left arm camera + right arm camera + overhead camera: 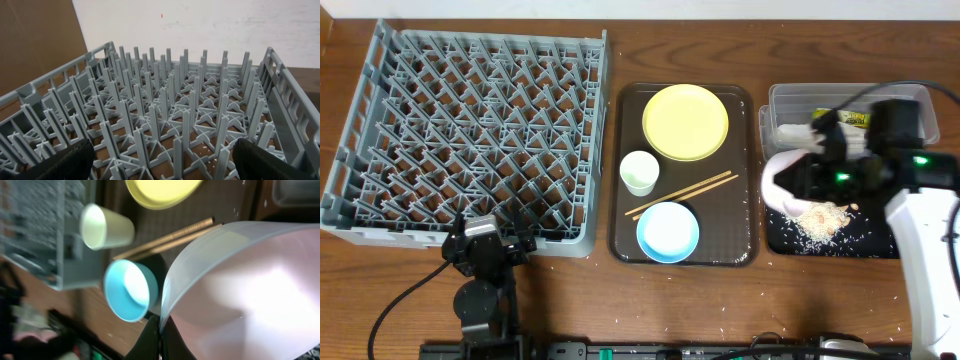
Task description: Sort waste into correct bins and load items into the dishwasher
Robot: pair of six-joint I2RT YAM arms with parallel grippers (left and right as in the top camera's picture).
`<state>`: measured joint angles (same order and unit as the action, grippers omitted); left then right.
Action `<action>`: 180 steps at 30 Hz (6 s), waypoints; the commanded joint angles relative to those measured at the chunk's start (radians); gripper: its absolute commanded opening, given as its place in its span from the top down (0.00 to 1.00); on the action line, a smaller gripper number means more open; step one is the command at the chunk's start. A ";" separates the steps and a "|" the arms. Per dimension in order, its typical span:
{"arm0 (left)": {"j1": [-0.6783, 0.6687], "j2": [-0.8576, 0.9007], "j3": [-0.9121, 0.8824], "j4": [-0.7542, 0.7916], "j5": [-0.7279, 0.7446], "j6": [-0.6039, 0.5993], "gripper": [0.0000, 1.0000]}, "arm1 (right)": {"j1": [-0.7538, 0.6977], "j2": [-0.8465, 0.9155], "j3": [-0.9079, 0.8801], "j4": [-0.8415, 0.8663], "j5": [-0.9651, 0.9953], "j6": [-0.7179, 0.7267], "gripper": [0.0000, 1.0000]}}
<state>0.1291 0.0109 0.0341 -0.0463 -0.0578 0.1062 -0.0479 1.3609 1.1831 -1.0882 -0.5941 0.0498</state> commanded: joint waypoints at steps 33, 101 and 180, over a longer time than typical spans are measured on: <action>0.005 -0.006 -0.030 -0.019 -0.002 0.009 0.11 | 0.629 0.370 0.014 0.089 0.500 0.287 0.99; 0.005 -0.006 -0.030 -0.019 -0.002 0.009 0.11 | 0.619 0.513 0.359 0.310 0.435 0.497 0.50; 0.005 0.016 0.014 -0.016 0.115 -0.304 0.10 | 0.282 0.486 0.356 0.288 -0.130 0.169 0.99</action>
<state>0.1291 0.0124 0.0341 -0.0471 -0.0078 -0.0582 0.2409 1.8523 1.5307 -0.8005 -0.6659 0.2443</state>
